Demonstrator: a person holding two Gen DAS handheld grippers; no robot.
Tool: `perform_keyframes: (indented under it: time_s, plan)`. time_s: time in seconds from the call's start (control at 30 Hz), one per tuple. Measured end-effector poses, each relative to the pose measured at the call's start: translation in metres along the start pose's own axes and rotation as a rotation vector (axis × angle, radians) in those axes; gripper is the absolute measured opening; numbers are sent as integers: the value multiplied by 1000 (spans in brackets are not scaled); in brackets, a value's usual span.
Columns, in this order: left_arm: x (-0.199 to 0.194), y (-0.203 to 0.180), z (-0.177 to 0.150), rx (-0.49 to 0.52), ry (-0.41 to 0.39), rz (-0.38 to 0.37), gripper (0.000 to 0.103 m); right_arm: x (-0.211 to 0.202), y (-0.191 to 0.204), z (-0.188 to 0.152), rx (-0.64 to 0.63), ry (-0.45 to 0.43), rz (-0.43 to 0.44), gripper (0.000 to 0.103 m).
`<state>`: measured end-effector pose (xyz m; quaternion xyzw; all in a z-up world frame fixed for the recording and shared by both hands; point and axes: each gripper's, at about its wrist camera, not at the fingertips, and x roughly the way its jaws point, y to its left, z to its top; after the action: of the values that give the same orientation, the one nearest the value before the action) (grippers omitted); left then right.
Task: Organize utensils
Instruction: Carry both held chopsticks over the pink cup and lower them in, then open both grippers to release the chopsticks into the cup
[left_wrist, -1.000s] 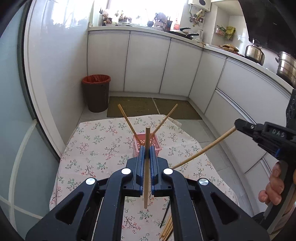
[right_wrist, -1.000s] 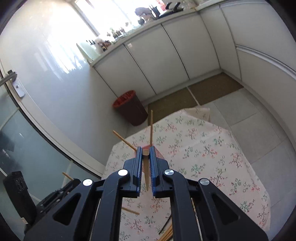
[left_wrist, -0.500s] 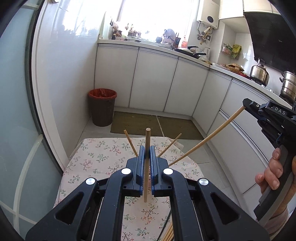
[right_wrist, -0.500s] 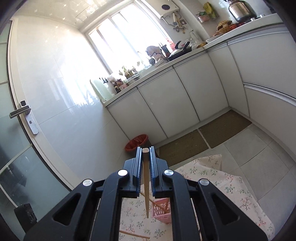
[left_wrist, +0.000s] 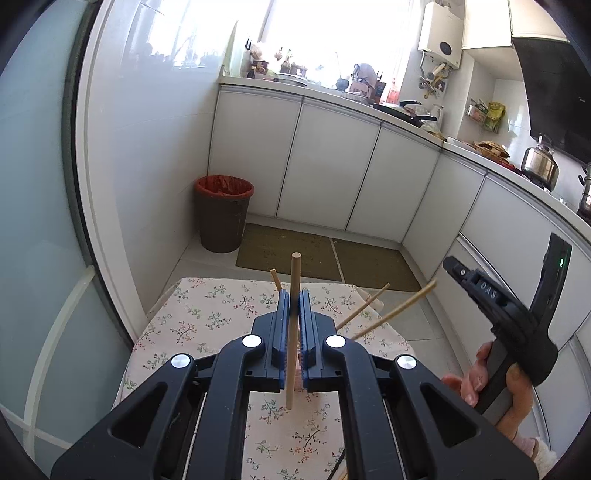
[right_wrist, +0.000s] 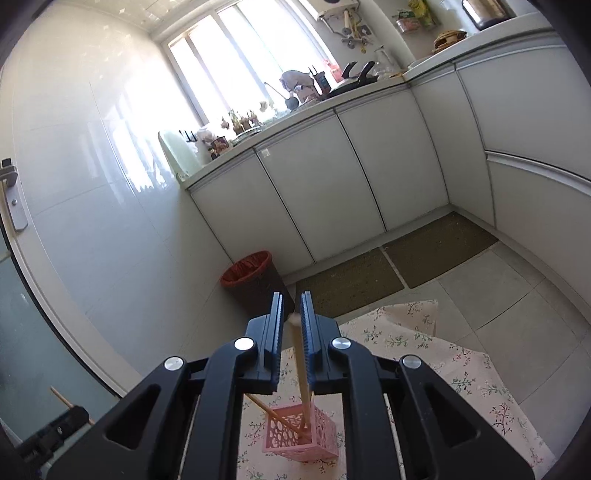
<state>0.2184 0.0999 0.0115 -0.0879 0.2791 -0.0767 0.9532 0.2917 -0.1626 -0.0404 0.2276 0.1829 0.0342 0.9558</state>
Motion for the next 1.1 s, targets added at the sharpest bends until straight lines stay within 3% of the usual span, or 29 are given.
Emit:
perform_keyframes:
  time_s: [0.07, 0.13, 0.2, 0.33, 0.53, 0.67, 0.73, 0.87, 1.03, 1.1]
  plan:
    - [4, -3, 8, -5, -18, 9, 4, -8, -1, 2, 5, -9, 0, 25]
    - [7, -9, 16, -11, -43, 19, 5, -22, -4, 6, 27, -26, 9, 46]
    - [10, -13, 24, -20, -63, 14, 5, -35, -7, 10, 34, -39, -4, 48]
    - [19, -24, 36, -17, -88, 13, 5, -55, -24, 6, 70, -19, -35, 63]
    - [41, -36, 38, -23, -82, 2, 5, -56, -53, -14, 86, 82, -118, 65]
    - [67, -41, 27, 2, -45, -2, 6, -56, -60, -19, 85, 109, -128, 69]
    - [75, -38, 18, 5, -28, -1, 19, -59, -60, -19, 62, 99, -135, 72]
    - [62, -26, 12, -69, -51, -27, 30, -61, -62, -20, 45, 105, -156, 75]
    - [28, -24, 2, -105, -108, -47, 53, -56, -80, -25, 116, 205, -187, 75]
    - [19, -27, -3, -102, -110, -51, 58, -53, -92, -33, 147, 271, -207, 75]
